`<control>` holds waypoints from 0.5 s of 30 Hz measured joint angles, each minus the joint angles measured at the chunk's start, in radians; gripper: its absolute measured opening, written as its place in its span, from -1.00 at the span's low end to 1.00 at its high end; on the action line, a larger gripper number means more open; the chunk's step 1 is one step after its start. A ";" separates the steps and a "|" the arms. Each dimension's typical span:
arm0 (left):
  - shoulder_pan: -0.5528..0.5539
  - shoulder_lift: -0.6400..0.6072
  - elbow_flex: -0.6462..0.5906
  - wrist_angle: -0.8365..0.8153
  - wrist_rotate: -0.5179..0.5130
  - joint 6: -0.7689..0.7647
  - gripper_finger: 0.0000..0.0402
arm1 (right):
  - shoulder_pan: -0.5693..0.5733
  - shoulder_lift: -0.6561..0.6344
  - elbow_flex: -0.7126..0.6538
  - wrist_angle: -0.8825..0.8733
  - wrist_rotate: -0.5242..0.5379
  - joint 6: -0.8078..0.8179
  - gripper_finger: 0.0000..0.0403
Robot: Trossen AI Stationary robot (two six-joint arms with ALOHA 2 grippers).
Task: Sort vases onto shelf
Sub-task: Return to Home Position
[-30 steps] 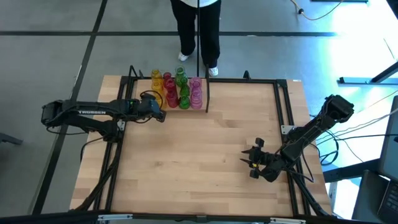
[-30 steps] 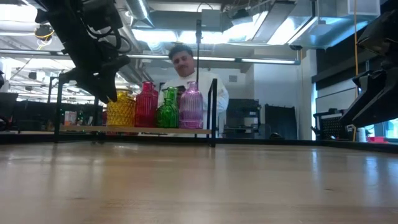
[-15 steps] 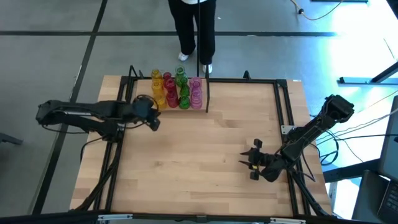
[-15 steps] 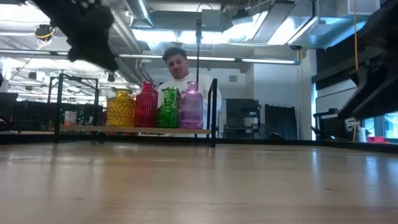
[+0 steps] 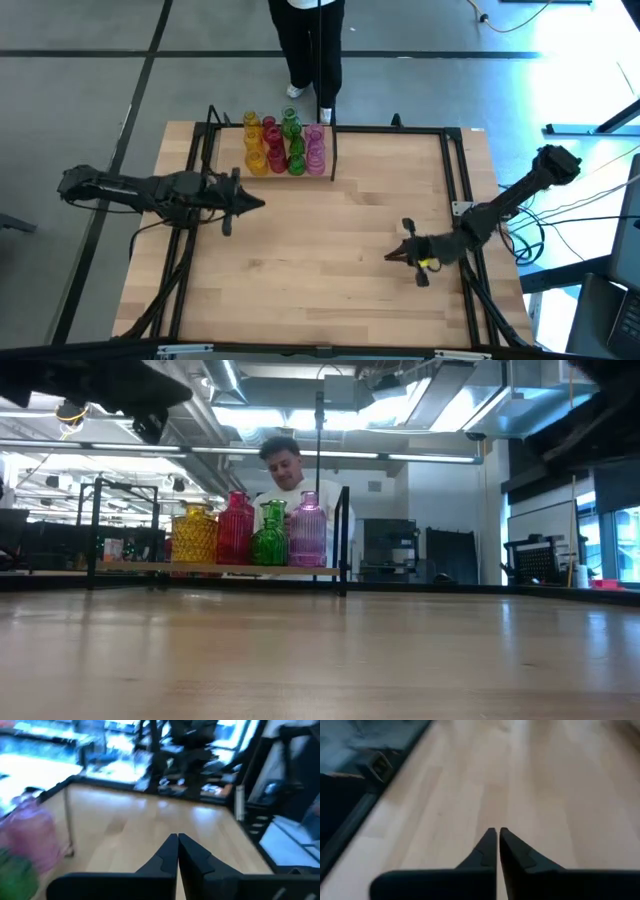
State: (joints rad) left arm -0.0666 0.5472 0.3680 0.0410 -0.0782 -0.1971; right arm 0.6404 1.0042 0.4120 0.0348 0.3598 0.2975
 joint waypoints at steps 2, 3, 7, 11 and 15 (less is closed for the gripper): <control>0.000 -0.016 -0.033 0.056 0.018 0.026 -0.99 | -0.089 -0.036 -0.050 0.089 -0.136 -0.044 -0.95; 0.000 -0.022 -0.041 0.063 -0.002 0.039 -0.99 | -0.142 -0.054 -0.079 0.133 -0.194 -0.063 -0.94; 0.001 -0.038 -0.046 0.067 -0.155 0.043 -0.98 | -0.336 -0.114 -0.182 0.284 -0.387 -0.117 -0.94; 0.001 -0.037 -0.046 0.081 -0.193 0.008 -0.95 | -0.484 -0.185 -0.230 0.303 -0.515 -0.130 -0.99; 0.002 -0.049 -0.046 0.009 -0.174 0.107 -0.97 | -0.583 -0.266 -0.248 0.255 -0.571 -0.157 -0.97</control>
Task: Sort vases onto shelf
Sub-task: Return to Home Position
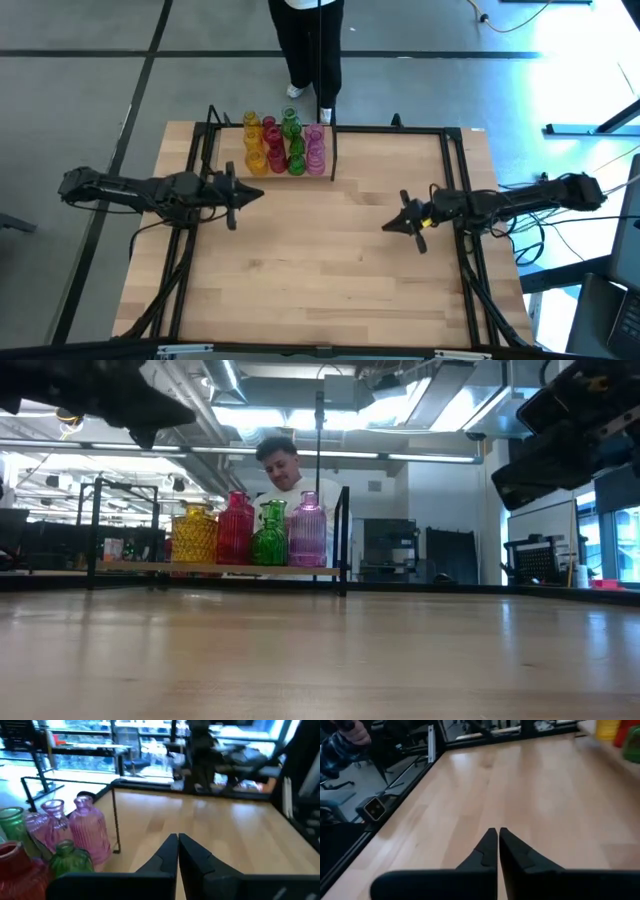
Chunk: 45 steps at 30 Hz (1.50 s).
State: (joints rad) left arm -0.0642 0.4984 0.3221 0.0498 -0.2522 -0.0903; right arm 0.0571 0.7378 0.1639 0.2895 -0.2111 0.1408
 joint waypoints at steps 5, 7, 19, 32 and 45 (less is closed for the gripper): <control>0.035 -0.084 -0.038 -0.001 0.123 0.022 -0.99 | -0.105 -0.147 -0.030 -0.078 -0.058 -0.018 -0.97; 0.060 -0.124 -0.071 0.024 0.211 0.023 -0.99 | -0.137 -0.205 -0.050 -0.076 -0.087 -0.018 -0.97; 0.145 -0.333 -0.299 0.189 0.287 -0.039 -0.99 | -0.209 -0.507 -0.157 -0.079 -0.042 0.075 -0.96; 0.121 -0.496 -0.314 0.088 0.264 -0.066 -0.99 | -0.208 -0.735 -0.156 -0.246 0.043 0.119 -0.96; 0.121 -0.484 -0.314 0.039 0.186 -0.083 -0.99 | -0.208 -0.731 -0.156 -0.246 0.043 0.202 -0.96</control>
